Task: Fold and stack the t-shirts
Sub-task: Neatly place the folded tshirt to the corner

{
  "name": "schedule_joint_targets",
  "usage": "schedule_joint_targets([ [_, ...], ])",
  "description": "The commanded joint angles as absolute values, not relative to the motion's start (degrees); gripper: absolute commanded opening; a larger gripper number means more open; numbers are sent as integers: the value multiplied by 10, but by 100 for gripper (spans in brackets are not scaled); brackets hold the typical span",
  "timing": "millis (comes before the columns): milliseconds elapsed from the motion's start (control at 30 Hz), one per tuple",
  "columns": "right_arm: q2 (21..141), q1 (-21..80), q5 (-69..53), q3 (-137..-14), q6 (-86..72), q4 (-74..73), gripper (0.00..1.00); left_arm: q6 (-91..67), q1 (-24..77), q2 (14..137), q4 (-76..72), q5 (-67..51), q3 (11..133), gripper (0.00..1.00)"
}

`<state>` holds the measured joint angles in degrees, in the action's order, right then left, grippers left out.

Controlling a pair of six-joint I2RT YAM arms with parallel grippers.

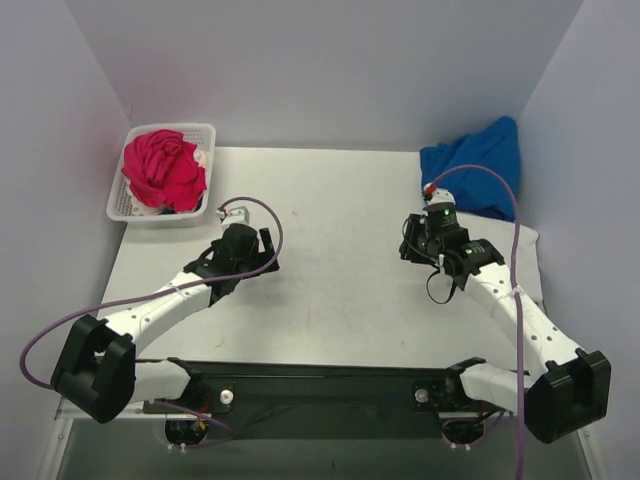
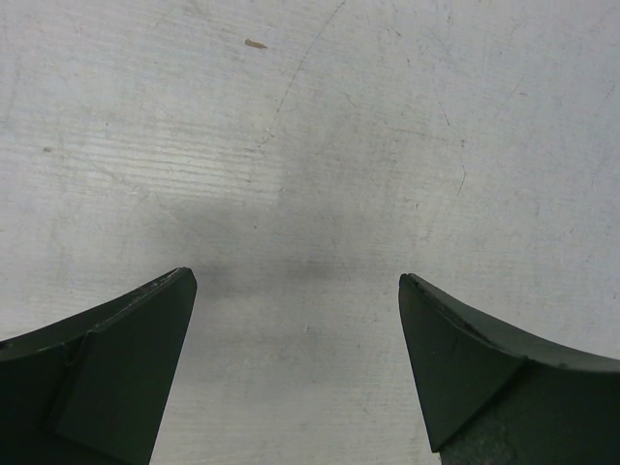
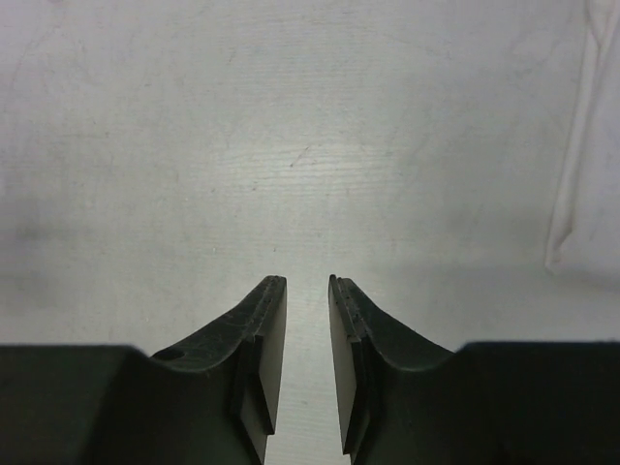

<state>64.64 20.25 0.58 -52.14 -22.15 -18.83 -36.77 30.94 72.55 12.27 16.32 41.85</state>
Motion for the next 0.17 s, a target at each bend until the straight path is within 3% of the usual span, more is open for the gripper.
schedule_joint_targets([
  [0,662,208,-28,-518,-214,-162,25,-356,312,710,101,185,427,97],
  [100,664,217,-20,-516,-217,-158,29,-354,313,707,101,188,425,98],
  [133,658,220,-17,-510,-216,-149,39,-354,314,707,102,188,425,97],
])
